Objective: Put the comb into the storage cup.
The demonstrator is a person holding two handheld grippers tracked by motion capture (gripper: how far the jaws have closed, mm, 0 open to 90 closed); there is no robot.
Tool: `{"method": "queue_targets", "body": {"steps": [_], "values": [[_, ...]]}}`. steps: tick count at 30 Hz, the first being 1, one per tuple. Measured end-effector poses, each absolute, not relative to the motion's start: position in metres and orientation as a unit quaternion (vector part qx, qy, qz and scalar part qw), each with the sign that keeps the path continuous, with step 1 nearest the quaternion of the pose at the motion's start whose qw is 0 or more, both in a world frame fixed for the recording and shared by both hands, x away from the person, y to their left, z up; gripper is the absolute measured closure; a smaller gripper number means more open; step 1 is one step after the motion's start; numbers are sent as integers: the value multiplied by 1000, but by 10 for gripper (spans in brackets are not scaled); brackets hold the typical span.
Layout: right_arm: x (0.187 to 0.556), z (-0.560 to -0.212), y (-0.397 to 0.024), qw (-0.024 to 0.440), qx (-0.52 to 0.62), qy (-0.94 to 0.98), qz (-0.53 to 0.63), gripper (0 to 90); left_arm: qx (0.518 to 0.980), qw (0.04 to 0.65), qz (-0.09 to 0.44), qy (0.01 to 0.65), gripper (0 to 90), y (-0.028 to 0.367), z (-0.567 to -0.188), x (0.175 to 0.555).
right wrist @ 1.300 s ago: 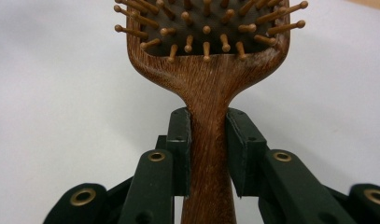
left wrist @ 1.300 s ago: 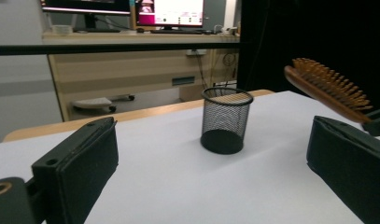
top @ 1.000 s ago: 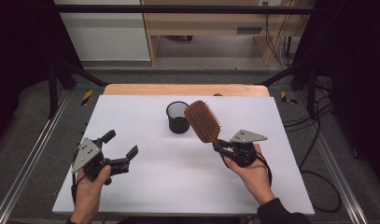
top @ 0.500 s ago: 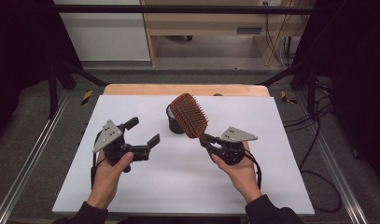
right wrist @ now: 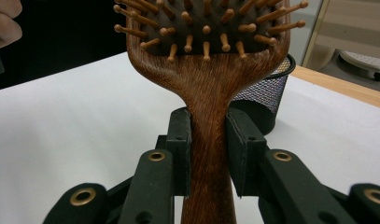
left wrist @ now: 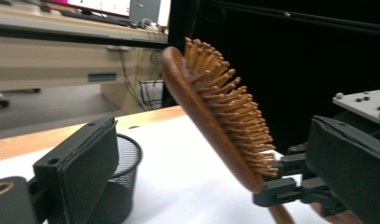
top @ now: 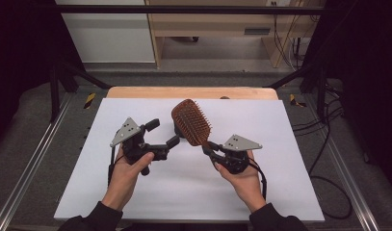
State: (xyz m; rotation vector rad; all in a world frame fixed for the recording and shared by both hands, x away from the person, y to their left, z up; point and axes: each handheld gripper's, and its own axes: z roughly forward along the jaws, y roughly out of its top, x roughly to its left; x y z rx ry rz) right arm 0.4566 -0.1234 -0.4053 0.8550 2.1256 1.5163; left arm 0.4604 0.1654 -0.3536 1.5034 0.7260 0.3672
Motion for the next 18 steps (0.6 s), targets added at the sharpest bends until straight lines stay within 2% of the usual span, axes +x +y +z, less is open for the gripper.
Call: {"method": "queue_targets", "body": {"steps": [9, 18], "values": [[455, -405, -121, 207, 298, 758, 542, 726, 671, 653, 127, 327, 37, 151, -354, 476], [450, -406, -114, 215, 284, 764, 538, 726, 671, 650, 134, 330, 50, 137, -345, 486]]}}
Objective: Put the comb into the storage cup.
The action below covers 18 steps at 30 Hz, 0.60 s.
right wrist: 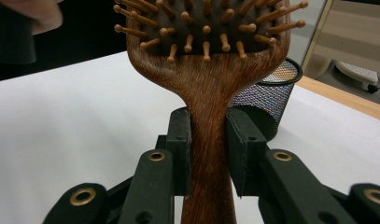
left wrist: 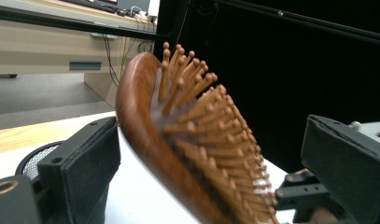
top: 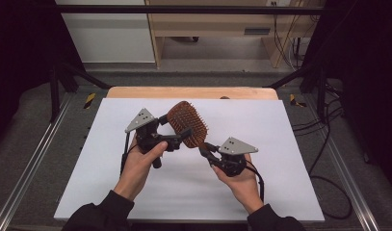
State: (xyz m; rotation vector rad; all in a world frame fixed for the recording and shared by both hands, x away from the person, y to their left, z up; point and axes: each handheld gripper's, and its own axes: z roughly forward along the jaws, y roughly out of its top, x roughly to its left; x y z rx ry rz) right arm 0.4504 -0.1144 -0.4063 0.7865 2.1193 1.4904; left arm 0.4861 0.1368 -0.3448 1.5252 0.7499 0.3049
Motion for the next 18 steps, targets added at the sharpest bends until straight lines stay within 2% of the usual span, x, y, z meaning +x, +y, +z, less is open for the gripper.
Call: {"method": "queue_targets", "body": {"steps": [7, 18], "values": [[450, -408, -111, 221, 278, 769, 531, 726, 666, 656, 116, 336, 89, 138, -343, 491], [449, -408, -110, 225, 276, 769, 530, 726, 641, 671, 69, 366, 274, 147, -349, 494]]}}
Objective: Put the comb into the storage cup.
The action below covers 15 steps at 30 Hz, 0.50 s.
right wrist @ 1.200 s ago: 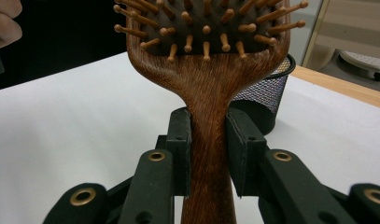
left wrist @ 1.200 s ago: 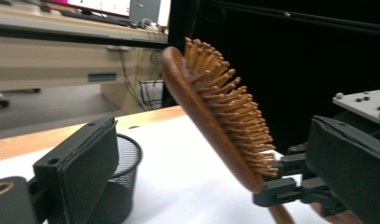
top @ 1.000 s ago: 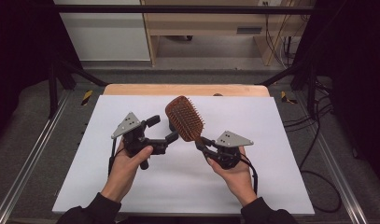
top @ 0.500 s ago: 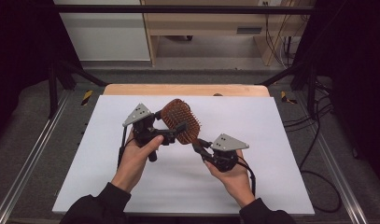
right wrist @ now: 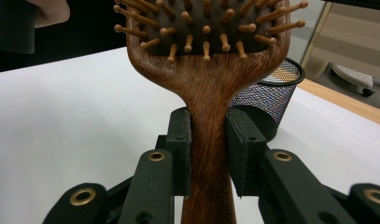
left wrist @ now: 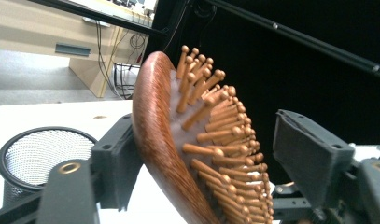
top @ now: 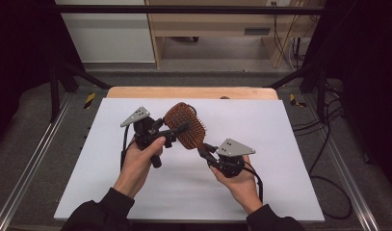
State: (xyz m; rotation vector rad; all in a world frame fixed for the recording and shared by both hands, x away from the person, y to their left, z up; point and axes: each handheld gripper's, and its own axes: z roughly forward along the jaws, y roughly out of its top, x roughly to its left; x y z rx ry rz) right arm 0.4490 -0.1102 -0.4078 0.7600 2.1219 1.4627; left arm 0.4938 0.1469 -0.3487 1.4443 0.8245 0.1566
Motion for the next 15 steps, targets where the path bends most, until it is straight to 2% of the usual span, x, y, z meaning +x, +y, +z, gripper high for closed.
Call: {"method": "queue_targets", "body": {"steps": [15], "values": [[449, -409, -108, 225, 276, 769, 531, 726, 630, 671, 58, 386, 355, 147, -349, 496]]}}
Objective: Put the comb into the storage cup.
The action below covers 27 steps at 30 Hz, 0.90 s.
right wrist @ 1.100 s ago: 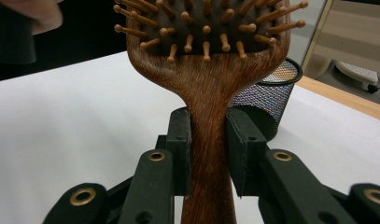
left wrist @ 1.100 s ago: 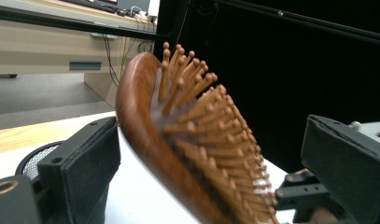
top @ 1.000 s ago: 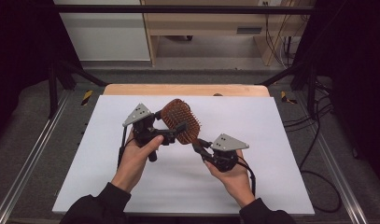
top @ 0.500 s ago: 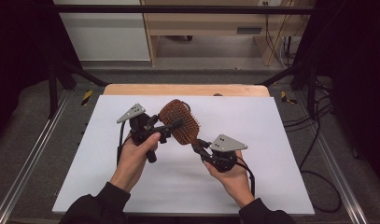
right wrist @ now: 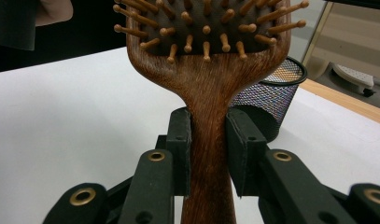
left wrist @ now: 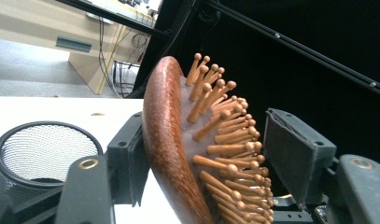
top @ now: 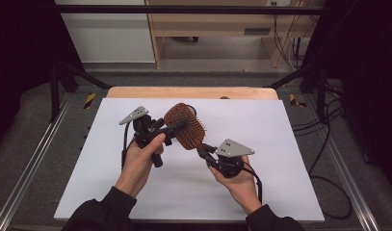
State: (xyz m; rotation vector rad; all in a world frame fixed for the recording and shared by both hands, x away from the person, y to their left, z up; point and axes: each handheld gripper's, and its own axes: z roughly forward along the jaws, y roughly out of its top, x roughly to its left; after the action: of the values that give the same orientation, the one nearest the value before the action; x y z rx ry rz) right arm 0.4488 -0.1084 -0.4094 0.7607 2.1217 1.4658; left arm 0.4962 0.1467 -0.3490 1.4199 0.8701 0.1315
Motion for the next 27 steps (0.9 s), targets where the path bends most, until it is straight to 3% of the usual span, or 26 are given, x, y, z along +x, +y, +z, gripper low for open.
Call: {"method": "queue_targets", "body": {"steps": [13, 27], "values": [[450, -414, -103, 219, 274, 775, 525, 727, 623, 671, 61, 397, 486, 141, -345, 490], [452, -416, -104, 199, 278, 771, 537, 725, 622, 673, 58, 396, 520, 136, -339, 486]]}}
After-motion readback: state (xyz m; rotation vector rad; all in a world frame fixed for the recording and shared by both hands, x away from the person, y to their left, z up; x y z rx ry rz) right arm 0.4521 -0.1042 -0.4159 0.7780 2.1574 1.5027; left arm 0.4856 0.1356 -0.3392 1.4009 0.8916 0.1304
